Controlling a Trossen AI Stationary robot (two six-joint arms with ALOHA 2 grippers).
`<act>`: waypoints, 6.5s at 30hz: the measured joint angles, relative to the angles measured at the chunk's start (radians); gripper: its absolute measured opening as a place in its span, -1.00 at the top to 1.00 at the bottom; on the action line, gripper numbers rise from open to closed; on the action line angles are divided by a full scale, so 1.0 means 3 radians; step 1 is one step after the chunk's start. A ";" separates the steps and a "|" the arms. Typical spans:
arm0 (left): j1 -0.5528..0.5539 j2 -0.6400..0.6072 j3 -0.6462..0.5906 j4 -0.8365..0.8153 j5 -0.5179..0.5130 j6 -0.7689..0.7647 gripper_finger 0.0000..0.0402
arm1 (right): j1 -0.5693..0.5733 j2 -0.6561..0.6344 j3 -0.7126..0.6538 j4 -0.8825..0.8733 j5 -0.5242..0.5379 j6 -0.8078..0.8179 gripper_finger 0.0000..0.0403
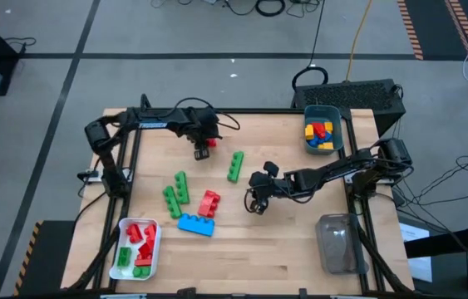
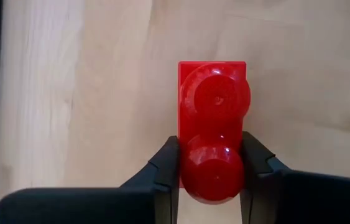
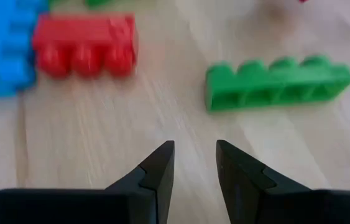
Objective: Sort blocks by size
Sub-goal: Put the two stud red game piece into the white bin, then put the four stud blue game piece into the transparent black bin
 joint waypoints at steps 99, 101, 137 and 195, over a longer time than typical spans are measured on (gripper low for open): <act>-0.4264 -0.1166 0.0006 -0.1614 -0.0796 -0.3842 0.14 | 0.0833 0.1429 0.2216 -0.1095 0.0372 -0.0332 -0.09; -0.4142 -0.1149 0.0001 -0.1498 -0.0817 -0.3673 0.14 | 0.0852 0.1442 0.2216 -0.1144 0.0363 -0.0264 -0.09; -0.3127 -0.0337 -0.0497 -0.0268 0.0361 -0.2155 -0.37 | 0.1035 0.1453 0.1900 -0.0930 0.0364 0.0316 -0.09; -0.3320 -0.0096 -0.0310 0.0176 -0.0397 -0.2039 0.53 | 0.0990 0.1606 0.1901 -0.0339 0.0278 0.0226 -0.16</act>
